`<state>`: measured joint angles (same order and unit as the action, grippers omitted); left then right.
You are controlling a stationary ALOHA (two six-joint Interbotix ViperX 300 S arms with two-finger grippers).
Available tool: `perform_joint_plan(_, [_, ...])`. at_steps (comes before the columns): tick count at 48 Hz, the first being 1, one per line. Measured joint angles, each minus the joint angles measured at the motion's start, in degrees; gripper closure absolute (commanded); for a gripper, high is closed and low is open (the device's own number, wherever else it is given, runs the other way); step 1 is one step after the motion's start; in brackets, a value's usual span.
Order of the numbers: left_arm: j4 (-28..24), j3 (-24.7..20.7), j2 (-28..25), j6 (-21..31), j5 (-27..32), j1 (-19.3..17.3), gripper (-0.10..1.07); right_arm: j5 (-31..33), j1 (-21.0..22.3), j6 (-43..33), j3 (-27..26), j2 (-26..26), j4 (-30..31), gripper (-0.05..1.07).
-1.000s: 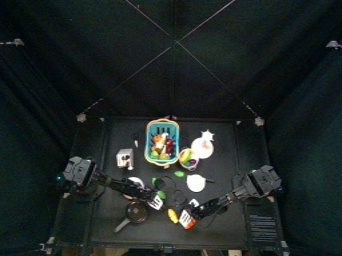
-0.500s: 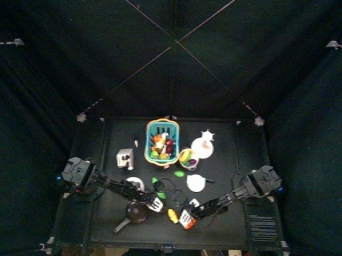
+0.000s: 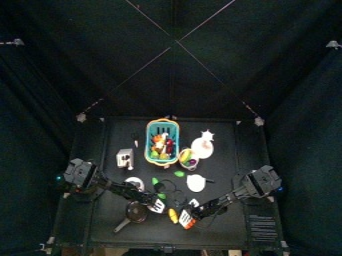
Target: Place corn onto table for cut
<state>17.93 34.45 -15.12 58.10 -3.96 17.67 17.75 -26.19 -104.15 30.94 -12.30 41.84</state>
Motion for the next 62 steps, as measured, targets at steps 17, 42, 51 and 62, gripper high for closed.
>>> perform_joint_plan(17, [0.0,-0.1,-0.4,0.0,0.0,-0.4,0.26,0.1,-0.1,0.2,-0.2,0.0,0.0,0.64])
perform_joint_plan(42, [-0.5,-0.2,-0.9,-0.3,-0.5,-1.1,0.26,0.1,-1.0,0.0,-1.3,0.0,-0.3,0.64])
perform_joint_plan(51, [-1.4,-0.2,-1.0,-0.2,-0.7,-1.6,0.26,0.1,-1.1,0.2,-1.4,0.0,-0.3,0.64])
perform_joint_plan(62, [-2.9,-0.2,-0.9,-0.4,-0.8,-2.2,0.26,0.1,-1.2,0.2,-1.4,0.0,-0.2,0.64])
